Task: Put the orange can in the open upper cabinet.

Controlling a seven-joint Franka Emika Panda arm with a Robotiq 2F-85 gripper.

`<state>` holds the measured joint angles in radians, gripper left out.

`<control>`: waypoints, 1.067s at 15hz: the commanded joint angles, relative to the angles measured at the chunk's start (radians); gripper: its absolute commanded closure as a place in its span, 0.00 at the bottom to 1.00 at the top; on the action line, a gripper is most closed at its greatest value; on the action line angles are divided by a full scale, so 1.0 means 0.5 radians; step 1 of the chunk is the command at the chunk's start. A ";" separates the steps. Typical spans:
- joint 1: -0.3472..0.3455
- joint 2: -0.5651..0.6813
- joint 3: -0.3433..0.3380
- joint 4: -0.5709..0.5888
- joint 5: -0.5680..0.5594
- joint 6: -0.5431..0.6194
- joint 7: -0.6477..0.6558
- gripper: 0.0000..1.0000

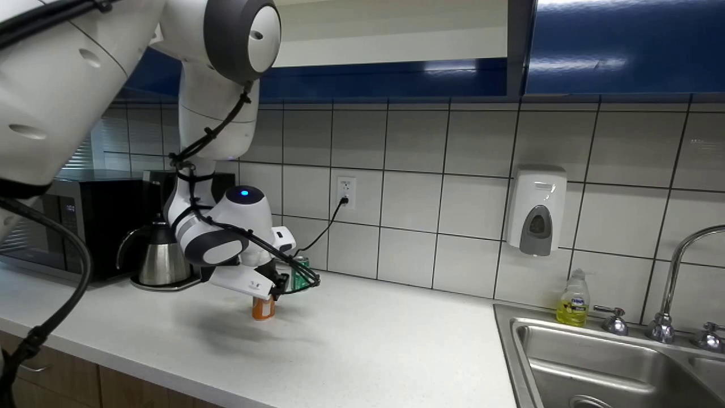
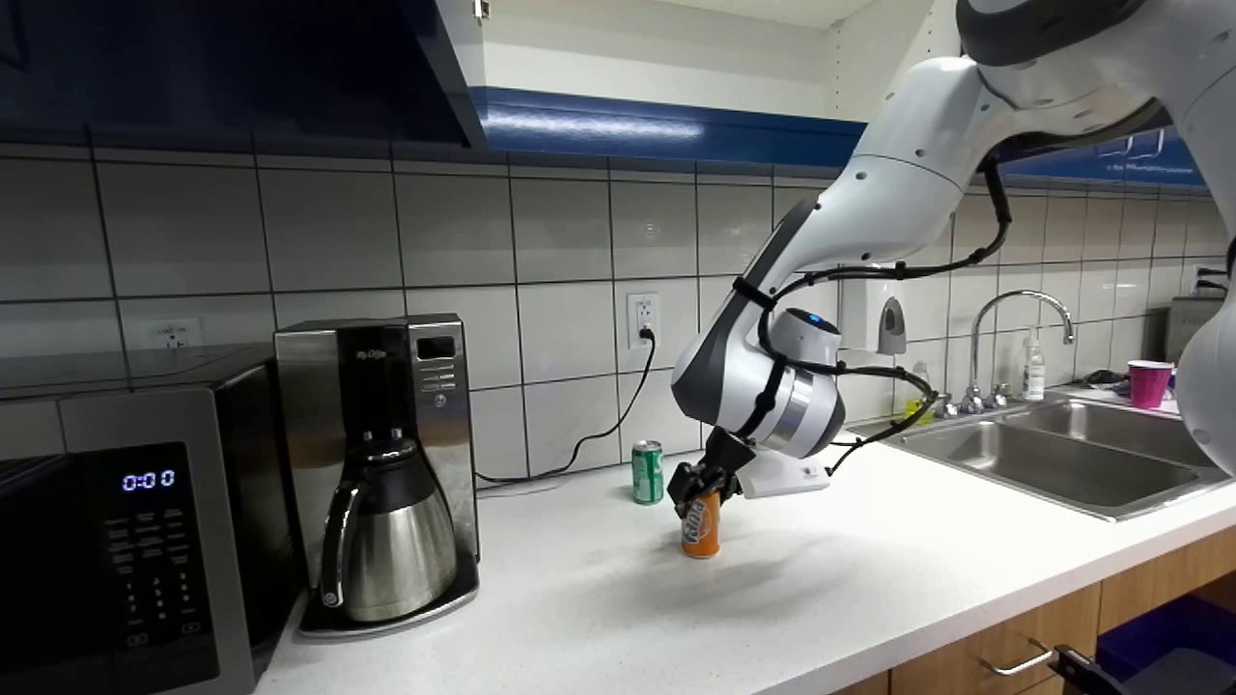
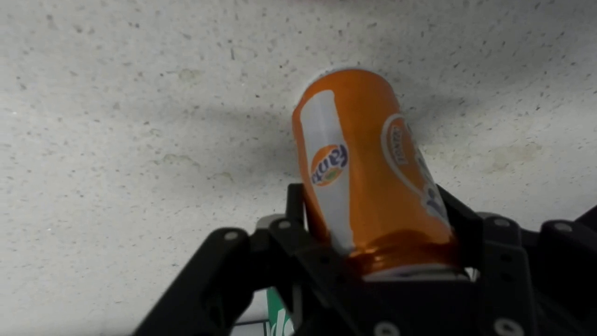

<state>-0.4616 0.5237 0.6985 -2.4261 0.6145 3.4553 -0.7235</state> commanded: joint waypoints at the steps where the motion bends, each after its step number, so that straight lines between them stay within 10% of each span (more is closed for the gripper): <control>1: -0.057 -0.035 0.041 -0.024 -0.048 0.000 0.061 0.61; 16: -0.388 -0.561 0.207 -0.354 0.183 -0.257 0.190 0.61</control>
<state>-0.5976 0.3924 0.7494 -2.5407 0.6679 3.4119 -0.6692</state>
